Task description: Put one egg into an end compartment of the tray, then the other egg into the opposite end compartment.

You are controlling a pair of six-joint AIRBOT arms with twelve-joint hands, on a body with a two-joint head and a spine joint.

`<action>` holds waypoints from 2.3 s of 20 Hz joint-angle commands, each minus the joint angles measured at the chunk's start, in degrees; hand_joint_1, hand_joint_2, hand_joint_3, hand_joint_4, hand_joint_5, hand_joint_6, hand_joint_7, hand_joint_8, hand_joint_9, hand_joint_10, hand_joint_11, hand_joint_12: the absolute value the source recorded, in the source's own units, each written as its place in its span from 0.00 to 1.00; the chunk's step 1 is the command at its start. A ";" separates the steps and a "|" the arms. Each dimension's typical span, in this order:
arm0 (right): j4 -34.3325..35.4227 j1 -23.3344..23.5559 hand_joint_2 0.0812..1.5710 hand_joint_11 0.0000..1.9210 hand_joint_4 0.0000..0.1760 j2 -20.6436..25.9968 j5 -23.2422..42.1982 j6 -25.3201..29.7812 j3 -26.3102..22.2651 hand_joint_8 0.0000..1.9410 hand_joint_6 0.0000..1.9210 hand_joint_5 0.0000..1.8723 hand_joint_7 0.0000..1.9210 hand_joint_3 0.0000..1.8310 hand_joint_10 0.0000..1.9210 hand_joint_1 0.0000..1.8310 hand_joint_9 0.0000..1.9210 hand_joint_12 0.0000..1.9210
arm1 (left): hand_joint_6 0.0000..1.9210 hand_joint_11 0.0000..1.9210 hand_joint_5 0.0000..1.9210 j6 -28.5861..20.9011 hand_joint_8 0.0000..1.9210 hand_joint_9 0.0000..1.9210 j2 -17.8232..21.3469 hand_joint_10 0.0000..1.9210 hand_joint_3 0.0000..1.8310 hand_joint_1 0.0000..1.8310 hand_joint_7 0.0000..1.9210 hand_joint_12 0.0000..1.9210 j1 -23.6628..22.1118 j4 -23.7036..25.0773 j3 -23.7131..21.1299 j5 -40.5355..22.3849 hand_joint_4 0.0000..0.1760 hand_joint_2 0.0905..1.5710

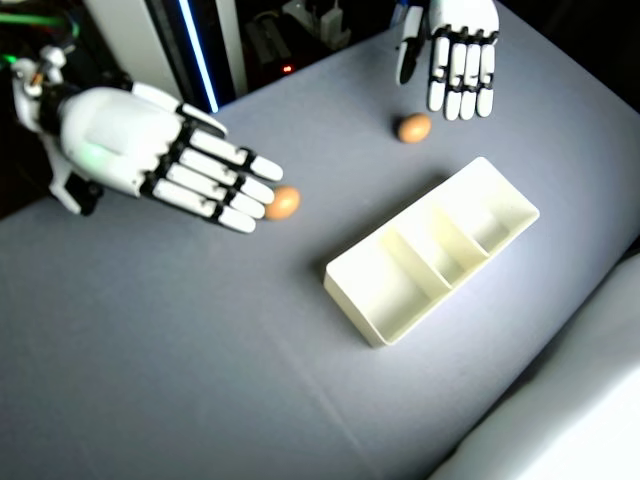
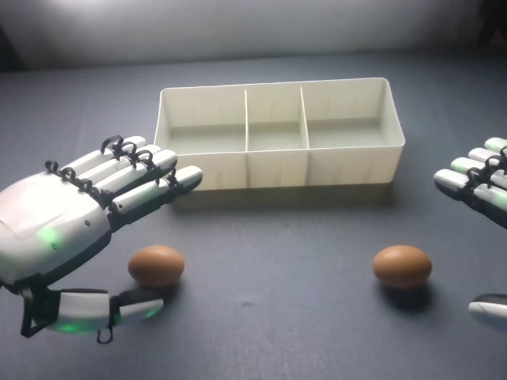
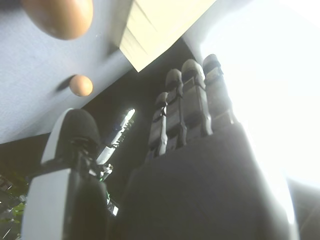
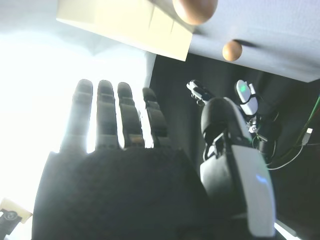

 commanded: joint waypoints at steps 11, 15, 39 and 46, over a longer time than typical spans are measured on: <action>1.10 -0.95 0.73 0.00 0.00 -0.41 6.88 2.13 1.06 0.00 0.00 0.00 0.00 0.05 0.00 0.13 0.00 0.00 | 0.05 0.00 0.11 -2.48 0.01 0.06 -6.02 0.22 0.00 0.43 0.18 0.56 -1.95 -1.84 6.44 4.27 0.15 0.69; 1.42 -1.25 0.74 0.00 0.00 -0.41 6.89 2.56 1.20 0.00 0.00 0.00 0.00 0.05 0.00 0.13 0.00 0.00 | 0.10 0.00 0.18 -2.67 0.03 0.05 -7.85 0.49 0.00 0.42 0.26 0.79 -2.97 -1.87 8.08 6.65 0.00 0.70; 0.55 -1.75 0.80 0.00 0.00 -0.99 9.16 4.99 1.75 0.00 0.00 0.00 0.00 0.03 0.00 0.13 0.00 0.00 | 0.68 0.56 0.34 2.25 0.92 0.51 -14.98 1.00 0.03 0.63 0.41 1.00 -31.73 2.69 21.55 19.02 0.00 0.80; -0.98 -1.05 0.81 0.00 0.00 -1.54 9.12 6.06 2.31 0.00 0.00 0.00 0.00 0.02 0.00 0.13 0.00 0.00 | 0.28 0.00 0.00 2.35 0.09 0.00 -20.10 0.10 0.00 0.39 0.04 0.50 -30.94 -1.84 27.20 24.40 0.64 0.69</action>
